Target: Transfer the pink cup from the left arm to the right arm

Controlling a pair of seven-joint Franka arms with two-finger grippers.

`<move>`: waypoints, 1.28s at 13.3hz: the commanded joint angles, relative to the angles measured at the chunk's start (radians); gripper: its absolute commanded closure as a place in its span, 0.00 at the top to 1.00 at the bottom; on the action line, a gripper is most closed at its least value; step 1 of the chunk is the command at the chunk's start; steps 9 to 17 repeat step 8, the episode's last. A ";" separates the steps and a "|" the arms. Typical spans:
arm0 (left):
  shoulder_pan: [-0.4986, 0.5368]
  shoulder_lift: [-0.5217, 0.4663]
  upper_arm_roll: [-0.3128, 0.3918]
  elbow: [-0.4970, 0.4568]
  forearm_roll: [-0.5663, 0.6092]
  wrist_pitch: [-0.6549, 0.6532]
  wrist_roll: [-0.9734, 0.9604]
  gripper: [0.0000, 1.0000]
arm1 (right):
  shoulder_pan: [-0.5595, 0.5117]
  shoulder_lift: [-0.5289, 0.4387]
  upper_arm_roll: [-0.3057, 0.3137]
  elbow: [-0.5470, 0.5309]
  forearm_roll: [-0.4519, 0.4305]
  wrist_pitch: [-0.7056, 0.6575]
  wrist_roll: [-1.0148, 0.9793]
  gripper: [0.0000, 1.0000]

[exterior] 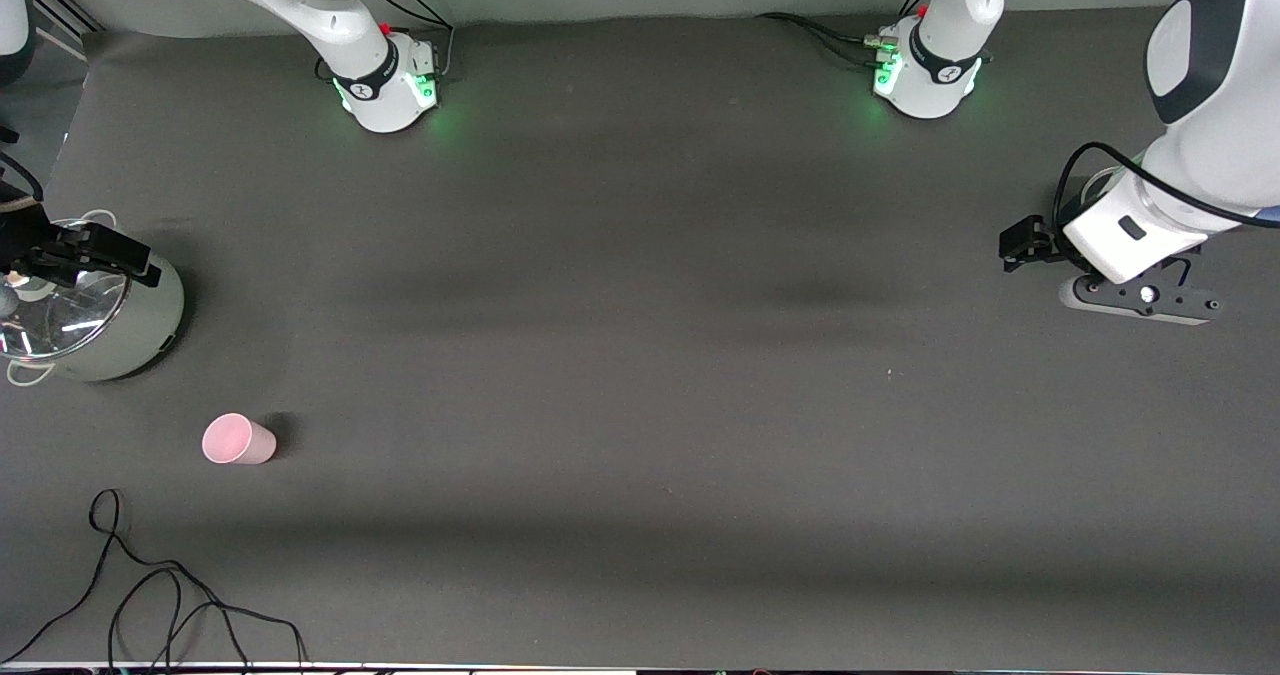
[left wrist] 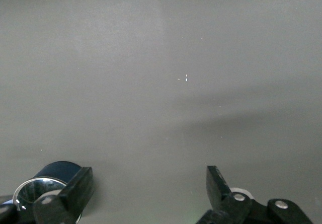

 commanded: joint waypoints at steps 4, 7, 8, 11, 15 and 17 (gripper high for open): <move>-0.001 0.002 0.002 0.015 0.000 -0.020 0.012 1.00 | 0.010 -0.001 -0.007 0.000 -0.012 0.004 0.011 1.00; -0.001 0.002 0.002 0.014 0.000 -0.020 0.012 1.00 | 0.007 -0.001 -0.007 -0.001 -0.012 -0.001 0.014 1.00; -0.001 0.002 0.002 0.014 0.000 -0.020 0.012 1.00 | 0.005 -0.001 -0.007 -0.001 -0.010 -0.001 0.016 1.00; -0.001 0.002 0.002 0.014 0.000 -0.020 0.012 1.00 | 0.005 -0.001 -0.007 -0.001 -0.010 -0.001 0.016 1.00; -0.001 0.002 0.002 0.014 0.000 -0.020 0.012 1.00 | 0.005 -0.001 -0.007 -0.001 -0.010 -0.001 0.016 1.00; -0.001 0.002 0.002 0.014 0.000 -0.020 0.012 1.00 | 0.005 -0.001 -0.007 -0.001 -0.010 -0.001 0.016 1.00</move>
